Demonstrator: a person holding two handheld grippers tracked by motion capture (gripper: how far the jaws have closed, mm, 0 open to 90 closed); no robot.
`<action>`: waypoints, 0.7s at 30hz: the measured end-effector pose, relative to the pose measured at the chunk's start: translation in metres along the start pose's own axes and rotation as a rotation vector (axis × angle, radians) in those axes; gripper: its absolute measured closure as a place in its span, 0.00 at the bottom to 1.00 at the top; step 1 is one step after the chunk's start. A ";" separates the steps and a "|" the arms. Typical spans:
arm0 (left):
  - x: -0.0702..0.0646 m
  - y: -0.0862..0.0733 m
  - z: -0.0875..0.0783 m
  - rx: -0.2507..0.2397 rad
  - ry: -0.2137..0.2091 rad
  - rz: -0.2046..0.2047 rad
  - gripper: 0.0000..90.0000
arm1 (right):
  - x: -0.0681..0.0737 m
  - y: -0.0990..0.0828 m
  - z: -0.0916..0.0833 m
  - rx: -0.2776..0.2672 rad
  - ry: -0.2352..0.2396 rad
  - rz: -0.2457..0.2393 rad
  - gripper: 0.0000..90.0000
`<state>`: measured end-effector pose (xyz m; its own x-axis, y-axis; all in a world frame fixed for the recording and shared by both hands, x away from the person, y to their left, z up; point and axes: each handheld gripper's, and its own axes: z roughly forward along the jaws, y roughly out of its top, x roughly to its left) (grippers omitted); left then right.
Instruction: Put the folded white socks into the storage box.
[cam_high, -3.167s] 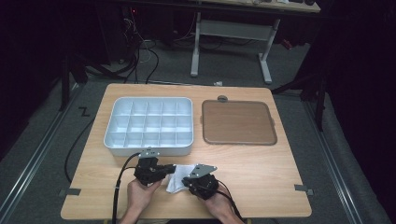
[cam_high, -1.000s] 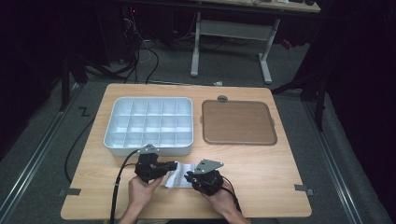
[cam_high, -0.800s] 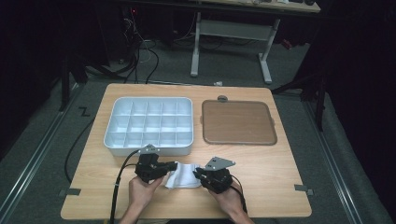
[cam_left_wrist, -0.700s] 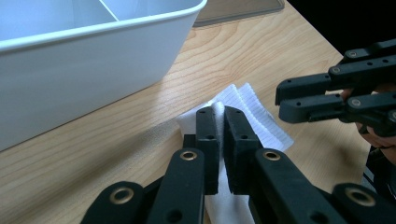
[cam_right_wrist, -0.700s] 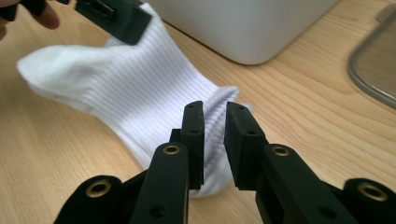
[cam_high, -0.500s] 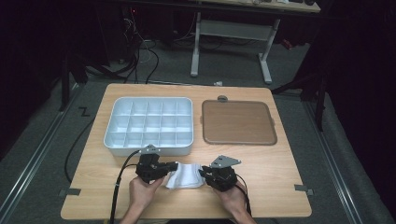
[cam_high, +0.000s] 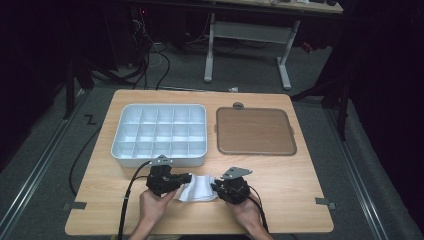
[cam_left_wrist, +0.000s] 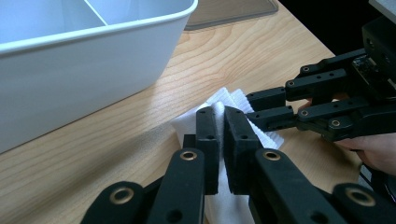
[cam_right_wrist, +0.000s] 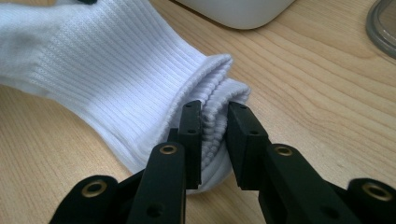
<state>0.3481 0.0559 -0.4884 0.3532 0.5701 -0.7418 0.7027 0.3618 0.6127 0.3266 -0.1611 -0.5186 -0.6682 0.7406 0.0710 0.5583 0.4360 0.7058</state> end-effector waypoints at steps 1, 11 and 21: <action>0.000 0.000 0.000 0.000 -0.002 0.001 0.96 | 0.000 0.000 0.000 -0.002 0.002 -0.001 0.85; -0.005 0.000 0.004 -0.001 -0.020 0.011 0.96 | 0.001 0.001 0.003 0.005 0.013 -0.018 0.86; -0.015 -0.001 0.014 0.006 -0.036 0.034 0.95 | 0.000 0.001 0.004 0.004 0.025 -0.027 0.86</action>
<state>0.3510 0.0365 -0.4822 0.3987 0.5551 -0.7300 0.6935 0.3383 0.6361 0.3297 -0.1586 -0.5209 -0.6948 0.7158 0.0697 0.5420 0.4574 0.7050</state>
